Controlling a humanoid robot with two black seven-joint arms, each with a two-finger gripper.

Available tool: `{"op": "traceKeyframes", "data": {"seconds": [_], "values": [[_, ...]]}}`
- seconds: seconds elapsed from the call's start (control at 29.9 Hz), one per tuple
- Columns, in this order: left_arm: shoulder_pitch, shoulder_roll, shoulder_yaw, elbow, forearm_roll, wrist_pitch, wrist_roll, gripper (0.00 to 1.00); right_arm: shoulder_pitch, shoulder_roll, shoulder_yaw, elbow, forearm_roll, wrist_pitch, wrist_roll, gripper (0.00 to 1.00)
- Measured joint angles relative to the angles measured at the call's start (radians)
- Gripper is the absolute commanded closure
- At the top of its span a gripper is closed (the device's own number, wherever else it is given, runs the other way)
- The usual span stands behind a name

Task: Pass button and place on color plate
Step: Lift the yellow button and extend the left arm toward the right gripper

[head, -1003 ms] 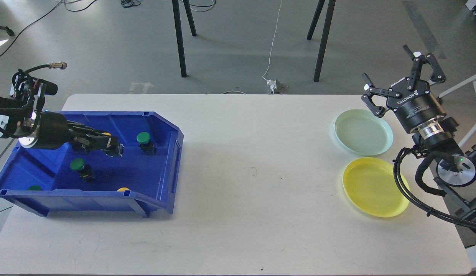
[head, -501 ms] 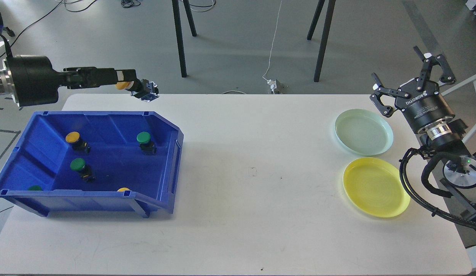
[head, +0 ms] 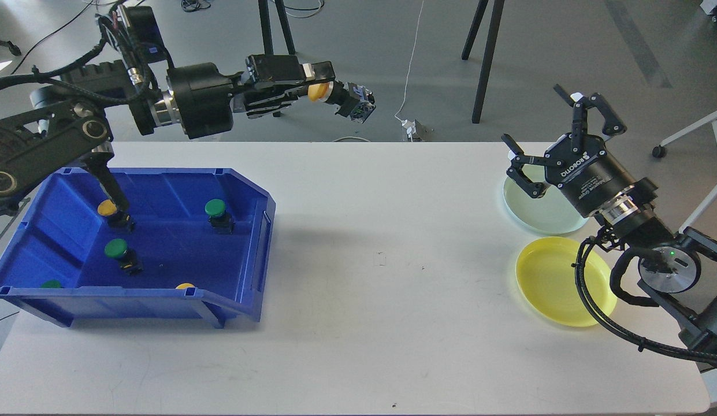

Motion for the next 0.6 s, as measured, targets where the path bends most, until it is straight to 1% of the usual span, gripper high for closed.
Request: {"op": "traceKeyframes", "data": {"seconds": [0.07,0.17,0.27,0.43,0.6], "values": [[0.018,-0.045,0.000,0.038,0.000,0.000,0.000,0.90,0.036,0.007,-0.050,0.003,-0.022,0.000,0.007,0.01],[0.041,-0.107,-0.006,0.076,0.000,0.000,0.000,0.90,0.097,0.039,-0.126,-0.008,-0.054,0.000,0.038,0.01],[0.047,-0.130,-0.019,0.089,0.000,0.000,0.000,0.90,0.135,0.091,-0.174,-0.029,-0.077,0.000,0.063,0.01],[0.048,-0.135,-0.023,0.094,0.000,0.000,0.000,0.90,0.147,0.185,-0.191,-0.072,-0.091,0.000,0.072,0.01],[0.050,-0.135,-0.024,0.094,-0.002,0.000,0.000,0.90,0.147,0.233,-0.192,-0.090,-0.092,0.000,0.073,0.01]]}}
